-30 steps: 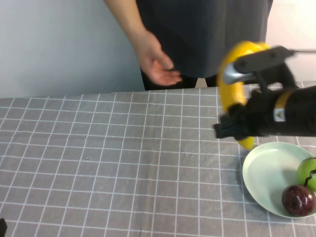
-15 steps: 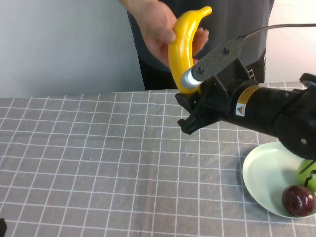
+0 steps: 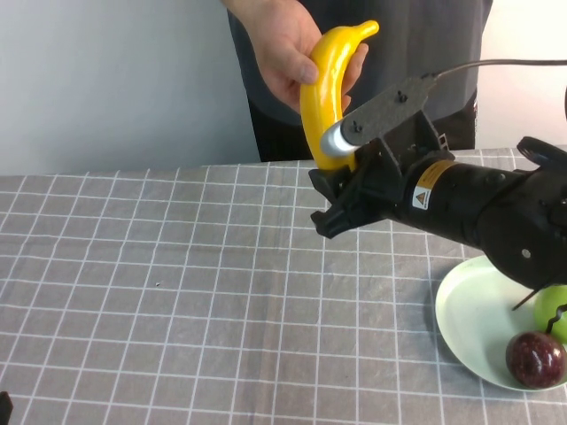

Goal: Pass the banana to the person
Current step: Hand the grabbed banana to the person

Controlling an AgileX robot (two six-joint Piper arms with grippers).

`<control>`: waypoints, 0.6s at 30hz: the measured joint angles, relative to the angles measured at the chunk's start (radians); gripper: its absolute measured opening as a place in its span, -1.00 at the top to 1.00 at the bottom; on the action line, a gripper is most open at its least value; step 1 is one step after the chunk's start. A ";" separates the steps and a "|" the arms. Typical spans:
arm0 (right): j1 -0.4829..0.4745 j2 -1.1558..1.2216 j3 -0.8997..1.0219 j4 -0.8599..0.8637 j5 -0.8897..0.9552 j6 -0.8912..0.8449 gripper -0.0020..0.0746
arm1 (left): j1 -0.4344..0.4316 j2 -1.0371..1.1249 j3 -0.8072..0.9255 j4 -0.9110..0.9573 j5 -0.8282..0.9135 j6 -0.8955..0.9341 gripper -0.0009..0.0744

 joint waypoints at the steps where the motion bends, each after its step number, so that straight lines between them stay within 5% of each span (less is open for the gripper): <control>1: 0.000 0.000 0.000 0.008 0.000 0.000 0.10 | 0.000 0.000 0.000 0.000 0.000 0.000 0.99; 4: 0.000 -0.008 0.002 0.020 0.006 0.000 -0.18 | 0.000 0.000 0.000 0.000 0.000 0.000 0.99; 11: 0.000 -0.134 0.002 0.026 0.141 0.004 -0.29 | 0.000 0.000 0.000 0.000 0.000 0.000 0.99; 14: 0.000 -0.230 0.002 0.029 0.251 0.025 -0.21 | 0.000 0.000 0.000 0.000 0.000 0.000 0.99; 18: 0.000 -0.367 0.002 0.020 0.440 0.040 0.20 | 0.000 0.000 0.000 0.000 0.000 0.000 0.99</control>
